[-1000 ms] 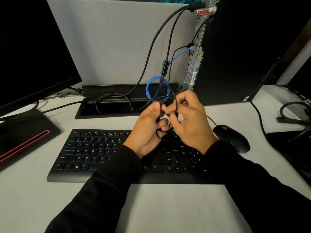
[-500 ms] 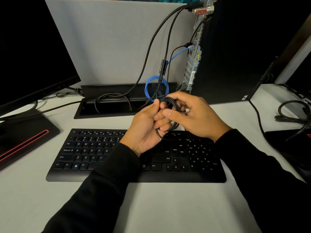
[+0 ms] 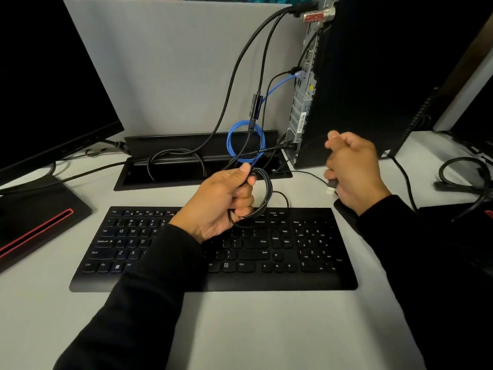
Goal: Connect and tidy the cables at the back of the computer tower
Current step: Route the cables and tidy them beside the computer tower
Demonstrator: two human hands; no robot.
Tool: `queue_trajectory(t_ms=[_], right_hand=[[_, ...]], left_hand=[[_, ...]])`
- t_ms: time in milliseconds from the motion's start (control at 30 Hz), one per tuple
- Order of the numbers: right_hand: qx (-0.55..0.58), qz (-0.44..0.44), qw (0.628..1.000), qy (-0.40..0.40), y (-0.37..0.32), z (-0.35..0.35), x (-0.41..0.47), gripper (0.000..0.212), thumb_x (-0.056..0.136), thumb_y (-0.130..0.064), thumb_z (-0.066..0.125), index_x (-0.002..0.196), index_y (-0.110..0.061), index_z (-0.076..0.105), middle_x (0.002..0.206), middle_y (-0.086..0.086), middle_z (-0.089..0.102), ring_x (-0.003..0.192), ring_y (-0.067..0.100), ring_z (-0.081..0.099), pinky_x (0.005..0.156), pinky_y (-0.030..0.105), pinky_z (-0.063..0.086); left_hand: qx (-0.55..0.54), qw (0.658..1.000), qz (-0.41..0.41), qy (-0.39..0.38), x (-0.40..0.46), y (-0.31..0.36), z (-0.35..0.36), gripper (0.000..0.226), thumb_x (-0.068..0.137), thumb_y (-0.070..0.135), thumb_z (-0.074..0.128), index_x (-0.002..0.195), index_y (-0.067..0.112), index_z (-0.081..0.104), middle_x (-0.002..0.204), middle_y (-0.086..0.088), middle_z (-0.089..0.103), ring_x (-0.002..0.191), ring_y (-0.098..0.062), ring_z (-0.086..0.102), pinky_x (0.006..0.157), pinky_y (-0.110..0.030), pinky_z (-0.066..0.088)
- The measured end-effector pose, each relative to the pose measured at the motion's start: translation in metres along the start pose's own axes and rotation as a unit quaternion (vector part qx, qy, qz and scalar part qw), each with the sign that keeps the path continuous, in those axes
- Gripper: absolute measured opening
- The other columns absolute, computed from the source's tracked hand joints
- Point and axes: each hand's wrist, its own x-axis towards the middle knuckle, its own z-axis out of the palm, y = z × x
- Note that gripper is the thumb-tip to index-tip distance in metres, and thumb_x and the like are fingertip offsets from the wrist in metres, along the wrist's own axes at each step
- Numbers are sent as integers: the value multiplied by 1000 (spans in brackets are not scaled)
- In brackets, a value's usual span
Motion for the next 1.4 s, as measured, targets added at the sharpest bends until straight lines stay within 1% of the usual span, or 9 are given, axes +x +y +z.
queue_trajectory(t_ms=[100, 200, 300, 500, 633, 867, 1133, 1267, 1400], right_hand=[[203, 131, 955, -170, -23, 11, -15, 23, 105, -21, 55, 86, -13, 66, 66, -2, 49, 61, 11, 45, 59, 26, 42], [53, 50, 947, -312, -29, 21, -35, 11, 93, -22, 67, 91, -16, 76, 81, -5, 59, 72, 9, 46, 68, 25, 38], [122, 25, 927, -353, -29, 28, -45, 12, 90, -17, 65, 99, -9, 69, 77, 0, 57, 60, 8, 47, 59, 24, 40], [146, -68, 940, -300, -25, 33, -44, 10, 97, 4, 62, 99, -7, 61, 81, 12, 66, 72, 21, 69, 67, 30, 59], [80, -106, 951, -280, -20, 36, -44, 12, 97, 3, 63, 100, -8, 61, 75, 9, 64, 70, 21, 67, 70, 37, 58], [133, -119, 962, -204, -28, 22, -34, 15, 102, -1, 56, 110, -12, 62, 84, 7, 64, 69, 18, 61, 65, 32, 54], [105, -132, 953, -251, -24, 35, -47, 9, 100, 2, 59, 101, -4, 53, 88, 19, 69, 80, 32, 77, 69, 33, 62], [101, -144, 953, -248, -25, 37, -50, 8, 100, 3, 60, 104, 1, 53, 88, 21, 70, 80, 32, 78, 68, 31, 63], [-19, -205, 949, -239, -9, 42, -53, 10, 97, -2, 66, 102, 1, 58, 88, 13, 71, 81, 22, 78, 69, 31, 63]], left_hand=[[8, 998, 29, 52, 2, -6, 0, 32, 110, 27, 38, 85, 13, 52, 61, 5, 30, 48, -6, 26, 45, -19, 29], [4, 994, 75, 85, 4, -12, -1, 31, 111, 22, 37, 87, 12, 54, 69, 3, 43, 50, -6, 29, 47, -19, 31], [43, 987, 111, 109, 6, -17, 1, 31, 110, 19, 42, 85, 16, 60, 90, 1, 58, 51, -6, 32, 49, -19, 37], [84, 972, 158, 150, 6, -24, 0, 23, 108, 18, 48, 99, 11, 67, 76, -5, 44, 52, -7, 33, 48, -20, 37], [82, 971, 159, 156, 7, -22, 2, 21, 108, 16, 46, 103, 6, 64, 73, -1, 37, 54, -7, 31, 48, -19, 36], [-19, 987, 132, 91, 6, -14, 0, 26, 106, 5, 45, 99, 7, 71, 74, -3, 43, 55, -9, 29, 47, -19, 34], [11, 972, 195, 131, 12, -22, 0, 30, 107, 4, 42, 121, 6, 69, 75, 2, 43, 60, -6, 37, 59, -20, 40], [47, 960, 218, 168, 14, -24, -4, 34, 107, 3, 42, 131, 4, 65, 75, 6, 51, 62, -6, 36, 62, -22, 39], [57, 963, 211, 158, 12, -22, 1, 35, 107, 4, 41, 134, 5, 64, 72, 1, 38, 62, -9, 33, 63, -23, 38]])
